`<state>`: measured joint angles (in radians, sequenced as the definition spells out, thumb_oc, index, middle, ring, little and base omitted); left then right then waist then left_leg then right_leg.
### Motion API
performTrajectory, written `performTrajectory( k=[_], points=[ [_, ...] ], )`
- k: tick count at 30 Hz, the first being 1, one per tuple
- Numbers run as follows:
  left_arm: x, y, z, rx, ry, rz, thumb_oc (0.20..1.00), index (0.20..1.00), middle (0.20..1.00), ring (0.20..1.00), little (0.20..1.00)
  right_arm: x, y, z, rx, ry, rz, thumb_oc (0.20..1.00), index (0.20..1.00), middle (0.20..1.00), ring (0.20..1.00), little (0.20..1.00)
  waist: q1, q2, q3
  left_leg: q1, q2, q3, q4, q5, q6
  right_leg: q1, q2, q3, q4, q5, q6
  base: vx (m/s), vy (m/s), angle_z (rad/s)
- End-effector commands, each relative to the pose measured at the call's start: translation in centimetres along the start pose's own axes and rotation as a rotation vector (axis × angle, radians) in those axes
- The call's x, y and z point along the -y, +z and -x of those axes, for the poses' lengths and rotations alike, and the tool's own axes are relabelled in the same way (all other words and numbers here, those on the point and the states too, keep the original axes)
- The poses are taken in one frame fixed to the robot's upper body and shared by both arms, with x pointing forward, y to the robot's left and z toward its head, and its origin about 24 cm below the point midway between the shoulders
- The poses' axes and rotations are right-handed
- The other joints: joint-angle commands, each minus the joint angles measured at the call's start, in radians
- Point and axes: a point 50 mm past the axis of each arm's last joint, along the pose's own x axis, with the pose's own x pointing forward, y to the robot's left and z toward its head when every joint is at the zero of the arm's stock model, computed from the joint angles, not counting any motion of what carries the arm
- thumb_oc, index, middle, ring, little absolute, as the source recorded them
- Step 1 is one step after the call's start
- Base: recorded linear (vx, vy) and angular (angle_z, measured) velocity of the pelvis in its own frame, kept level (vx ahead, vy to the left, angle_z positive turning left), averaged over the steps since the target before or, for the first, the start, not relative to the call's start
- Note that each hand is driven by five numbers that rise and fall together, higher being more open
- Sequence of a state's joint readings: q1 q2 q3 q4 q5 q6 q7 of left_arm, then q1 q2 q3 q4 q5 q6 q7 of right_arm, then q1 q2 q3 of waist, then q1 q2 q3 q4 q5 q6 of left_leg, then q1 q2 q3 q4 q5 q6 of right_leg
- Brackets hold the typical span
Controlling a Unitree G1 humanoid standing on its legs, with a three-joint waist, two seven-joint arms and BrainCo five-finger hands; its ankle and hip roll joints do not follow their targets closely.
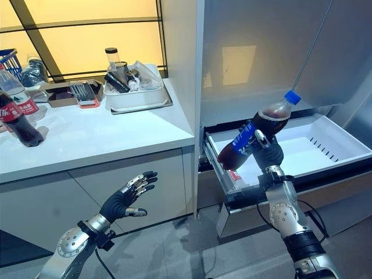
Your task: Take the drinks into the refrigerator
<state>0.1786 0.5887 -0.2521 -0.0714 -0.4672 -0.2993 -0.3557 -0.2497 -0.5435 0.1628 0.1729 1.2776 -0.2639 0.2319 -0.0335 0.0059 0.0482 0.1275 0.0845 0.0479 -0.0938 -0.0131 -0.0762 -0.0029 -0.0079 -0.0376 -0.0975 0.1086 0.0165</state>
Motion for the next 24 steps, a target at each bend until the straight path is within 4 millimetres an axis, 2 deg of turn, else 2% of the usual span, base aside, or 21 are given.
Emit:
performTrajectory(
  k=[1, 11, 12, 14, 19, 24],
  points=[
    [-1.4, 1.3, 0.4, 0.063, 0.028, -0.036, 1.0, 1.0, 1.0, 1.0, 1.0, -2.3, 6.2, -3.1, 0.298, 0.126, 0.046, 0.2, 0.2, 0.2, 0.2, 0.2, 0.007, -0.076, -0.02, 0.009, -0.089, -0.045, 0.007, -0.037, 0.075, 0.091, -0.026, -0.067, 0.05, -0.106, 0.049, 0.0, 0.0, 0.0],
    [-1.6, 1.0, 0.5, 0.06, 0.045, -0.016, 1.0, 1.0, 1.0, 1.0, 1.0, -1.6, 6.6, -3.0, 0.295, 0.098, 0.08, 0.2, 0.2, 0.2, 0.2, 0.2, 0.007, -0.077, -0.02, 0.017, -0.082, -0.051, 0.008, -0.039, 0.068, 0.095, -0.016, -0.063, 0.053, -0.116, 0.039, 0.01, -0.017, 0.0],
    [-1.6, 1.0, 0.6, 0.059, 0.04, -0.013, 1.0, 1.0, 1.0, 1.0, 1.0, -1.5, 7.6, -3.2, 0.305, 0.093, 0.122, 0.2, 0.2, 0.2, 0.2, 0.2, 0.008, -0.079, -0.017, 0.017, -0.078, -0.05, 0.01, -0.039, 0.065, 0.095, -0.013, -0.061, 0.049, -0.115, 0.038, 0.01, -0.053, 0.01],
    [-1.6, 1.0, 0.6, 0.055, 0.035, -0.014, 1.0, 1.0, 1.0, 1.0, 1.0, -1.3, 8.0, -3.4, 0.31, 0.083, 0.137, 0.2, 0.2, 0.2, 0.2, 0.2, 0.009, -0.079, -0.013, 0.015, -0.076, -0.05, 0.011, -0.038, 0.063, 0.092, -0.012, -0.061, 0.048, -0.115, 0.038, 0.0, -0.025, 0.0],
    [-1.3, 1.2, 0.5, 0.044, -0.014, -0.015, 1.0, 1.0, 1.0, 1.0, 1.0, -0.8, 10.9, -4.3, 0.331, 0.05, 0.252, 0.2, 0.2, 0.2, 0.2, 0.2, 0.009, -0.083, 0.009, -0.002, -0.07, -0.055, 0.012, -0.03, 0.055, 0.075, -0.008, -0.072, 0.058, -0.121, 0.037, 0.0, -0.016, 0.01],
    [-1.4, 1.2, 0.7, 0.029, -0.019, -0.024, 1.0, 1.0, 1.0, 1.0, 1.0, -1.0, 12.8, -5.2, 0.369, 0.033, 0.298, 0.2, 0.2, 0.2, 0.2, 0.2, 0.01, -0.085, 0.021, -0.019, -0.068, -0.062, 0.011, -0.024, 0.053, 0.06, -0.006, -0.082, 0.063, -0.124, 0.037, 0.01, -0.019, 0.1]
  ],
)
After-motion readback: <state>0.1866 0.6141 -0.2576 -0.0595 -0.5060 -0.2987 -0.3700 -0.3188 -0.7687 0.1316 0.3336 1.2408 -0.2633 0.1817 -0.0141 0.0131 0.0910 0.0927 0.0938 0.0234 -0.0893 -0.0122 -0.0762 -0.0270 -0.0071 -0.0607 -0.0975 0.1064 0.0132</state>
